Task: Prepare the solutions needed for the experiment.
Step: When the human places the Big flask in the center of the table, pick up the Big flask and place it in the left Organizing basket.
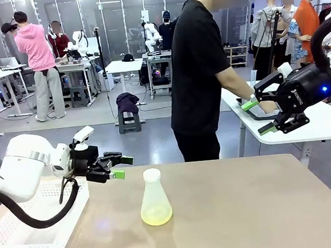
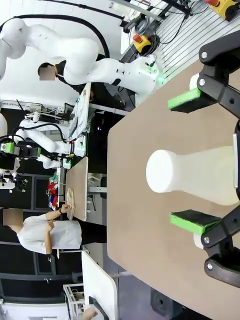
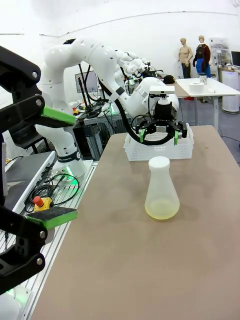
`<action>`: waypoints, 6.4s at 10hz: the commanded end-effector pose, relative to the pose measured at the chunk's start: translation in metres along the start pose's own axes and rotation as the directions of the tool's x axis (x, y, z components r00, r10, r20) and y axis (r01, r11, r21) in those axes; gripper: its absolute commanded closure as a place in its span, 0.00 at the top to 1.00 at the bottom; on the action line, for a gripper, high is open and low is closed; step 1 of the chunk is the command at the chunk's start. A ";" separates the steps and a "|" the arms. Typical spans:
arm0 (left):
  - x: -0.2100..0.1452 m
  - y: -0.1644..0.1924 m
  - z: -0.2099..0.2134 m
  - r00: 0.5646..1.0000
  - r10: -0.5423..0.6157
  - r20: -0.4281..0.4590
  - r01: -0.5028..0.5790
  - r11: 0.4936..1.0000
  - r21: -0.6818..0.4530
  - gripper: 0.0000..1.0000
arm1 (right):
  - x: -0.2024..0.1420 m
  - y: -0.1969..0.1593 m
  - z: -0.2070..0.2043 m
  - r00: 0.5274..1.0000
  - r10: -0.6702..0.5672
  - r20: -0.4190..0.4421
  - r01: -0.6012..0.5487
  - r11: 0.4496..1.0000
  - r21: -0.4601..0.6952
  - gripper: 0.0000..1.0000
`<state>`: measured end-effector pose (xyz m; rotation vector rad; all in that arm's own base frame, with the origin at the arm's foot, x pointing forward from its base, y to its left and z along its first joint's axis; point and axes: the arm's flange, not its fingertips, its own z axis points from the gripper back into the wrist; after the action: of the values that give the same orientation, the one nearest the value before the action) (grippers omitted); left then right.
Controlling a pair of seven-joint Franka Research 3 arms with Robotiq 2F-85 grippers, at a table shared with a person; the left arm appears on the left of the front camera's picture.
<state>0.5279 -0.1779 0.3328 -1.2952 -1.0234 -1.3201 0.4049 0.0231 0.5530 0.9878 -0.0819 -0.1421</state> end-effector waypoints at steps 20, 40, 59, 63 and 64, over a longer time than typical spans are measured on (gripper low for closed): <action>-0.077 0.024 -0.084 0.996 -0.029 0.090 0.039 0.993 -0.113 1.00 | 0.002 0.002 -0.001 1.000 0.002 0.012 -0.003 1.000 0.006 0.81; -0.046 0.027 -0.083 0.999 0.034 0.041 -0.030 0.994 -0.108 0.00 | 0.002 0.002 -0.001 1.000 0.002 0.012 -0.003 1.000 0.006 0.81; 0.094 -0.051 0.221 0.969 -0.241 0.051 0.223 0.947 0.229 0.00 | 0.002 0.002 -0.001 1.000 0.002 0.012 -0.003 1.000 0.006 0.81; 0.042 -0.055 0.251 0.987 -0.141 0.073 0.125 0.974 0.190 0.00 | 0.002 0.002 -0.001 1.000 0.002 0.012 -0.003 1.000 0.006 0.81; 0.030 -0.056 0.254 0.990 -0.113 0.078 0.098 0.979 0.177 0.00 | 0.002 0.002 -0.001 1.000 0.002 0.012 -0.003 1.000 0.006 0.81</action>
<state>0.5141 0.0711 0.3821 -1.1430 -1.2629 -1.2125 0.4050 0.0229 0.5530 0.9863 -0.0826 -0.1432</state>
